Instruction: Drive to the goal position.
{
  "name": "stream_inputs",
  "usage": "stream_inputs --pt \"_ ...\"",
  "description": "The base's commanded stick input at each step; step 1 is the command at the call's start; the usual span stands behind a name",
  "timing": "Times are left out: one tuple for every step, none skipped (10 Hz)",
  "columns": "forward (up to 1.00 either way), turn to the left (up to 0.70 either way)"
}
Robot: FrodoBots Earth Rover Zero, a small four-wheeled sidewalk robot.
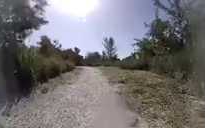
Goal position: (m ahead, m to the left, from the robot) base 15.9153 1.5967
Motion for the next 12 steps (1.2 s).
stream_inputs --pt "0.7 0.0" --pt "0.7 0.0" --pt "0.7 0.0" --pt "0.7 0.0" --pt "0.7 0.0" --pt "0.7 0.0" --pt "0.7 0.0" --pt "0.7 0.0" --pt "0.7 0.0" --pt "0.7 0.0" --pt "0.7 0.0" --pt "0.7 0.0"
